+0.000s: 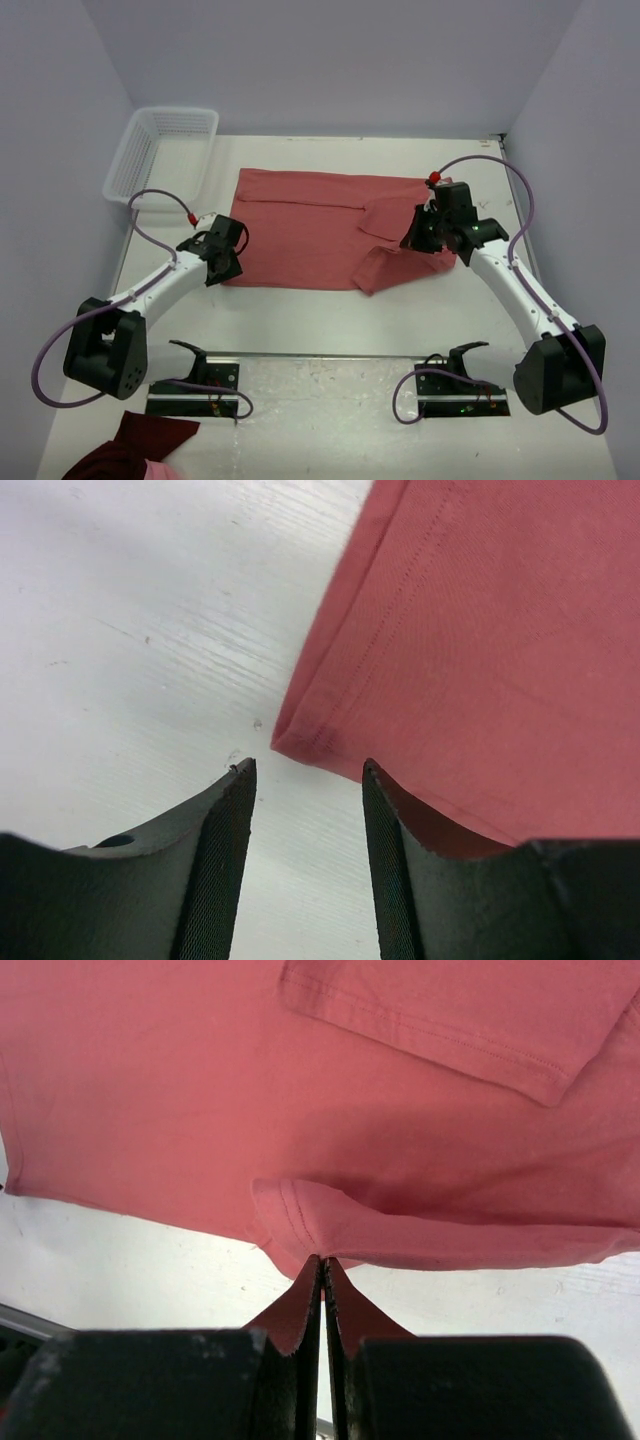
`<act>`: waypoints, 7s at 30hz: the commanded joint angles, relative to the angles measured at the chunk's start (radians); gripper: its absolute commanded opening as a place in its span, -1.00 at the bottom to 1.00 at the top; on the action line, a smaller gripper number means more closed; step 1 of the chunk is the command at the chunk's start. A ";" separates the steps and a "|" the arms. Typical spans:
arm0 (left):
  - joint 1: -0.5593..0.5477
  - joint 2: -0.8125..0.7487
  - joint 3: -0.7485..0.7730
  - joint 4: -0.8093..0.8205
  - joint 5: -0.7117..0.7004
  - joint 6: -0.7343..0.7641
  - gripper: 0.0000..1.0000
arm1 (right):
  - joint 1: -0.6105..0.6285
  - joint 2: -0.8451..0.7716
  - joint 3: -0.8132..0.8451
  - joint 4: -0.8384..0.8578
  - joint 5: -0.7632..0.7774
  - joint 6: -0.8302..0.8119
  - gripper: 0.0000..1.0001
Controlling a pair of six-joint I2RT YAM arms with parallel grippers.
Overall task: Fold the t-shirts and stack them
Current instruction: Grap the side of the flattened tshirt closest away from the robot with both arms, then fold the other side of the tshirt into a rectangle
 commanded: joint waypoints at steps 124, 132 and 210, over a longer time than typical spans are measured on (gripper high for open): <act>0.197 0.668 0.837 0.059 0.055 0.246 -1.00 | -0.257 0.674 0.828 -0.316 0.349 -0.099 -1.00; 0.200 0.767 0.948 0.053 0.079 0.249 -1.00 | -0.257 0.783 0.903 -0.323 0.349 -0.115 -1.00; -0.021 0.663 0.503 0.183 0.198 0.216 -1.00 | -0.026 0.867 0.598 -0.272 0.119 -0.069 -0.95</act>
